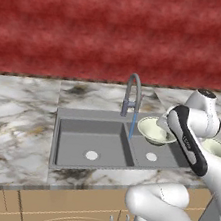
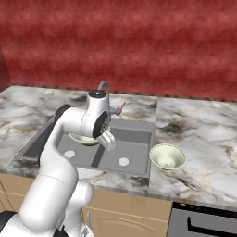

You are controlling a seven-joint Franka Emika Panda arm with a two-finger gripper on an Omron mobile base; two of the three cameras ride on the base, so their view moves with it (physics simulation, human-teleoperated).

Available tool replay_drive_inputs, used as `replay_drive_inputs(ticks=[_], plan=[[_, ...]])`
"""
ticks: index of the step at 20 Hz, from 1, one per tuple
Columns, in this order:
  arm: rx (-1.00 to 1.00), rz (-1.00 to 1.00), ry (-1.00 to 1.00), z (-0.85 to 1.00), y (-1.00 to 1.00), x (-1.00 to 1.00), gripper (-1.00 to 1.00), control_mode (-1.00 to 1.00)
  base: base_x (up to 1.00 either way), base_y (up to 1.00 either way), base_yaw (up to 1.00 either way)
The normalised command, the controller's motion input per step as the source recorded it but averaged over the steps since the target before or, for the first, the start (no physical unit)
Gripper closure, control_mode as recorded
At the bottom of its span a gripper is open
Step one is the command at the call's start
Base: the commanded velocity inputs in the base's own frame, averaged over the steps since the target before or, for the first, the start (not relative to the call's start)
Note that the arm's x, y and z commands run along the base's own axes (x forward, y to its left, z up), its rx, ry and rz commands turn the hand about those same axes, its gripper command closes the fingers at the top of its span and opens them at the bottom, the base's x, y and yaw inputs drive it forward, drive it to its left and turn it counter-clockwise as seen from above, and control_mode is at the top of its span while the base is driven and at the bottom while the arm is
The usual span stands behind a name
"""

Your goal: Rinse each bowl for a few seconds and place them down in the sink or on the counter.

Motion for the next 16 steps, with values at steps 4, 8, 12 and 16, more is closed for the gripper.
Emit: replay_drive_inputs(ticks=[4, 8, 12, 16], plan=[[0.0, 0.1, 0.0, -0.07, 0.0, 0.24, 1.0, -1.0, 0.0, 0.0, 0.0], [0.0, 0.1, 0.0, -0.15, -0.01, 0.21, 1.0, -1.0, 0.0, 0.0, 0.0], [0.0, 0.11, 0.0, -0.16, -0.01, 0.21, 1.0, -1.0, 0.0, 0.0, 0.0], [0.0, 0.1, 0.0, -0.08, 0.0, 0.23, 1.0, -1.0, 0.0, 0.0, 0.0]])
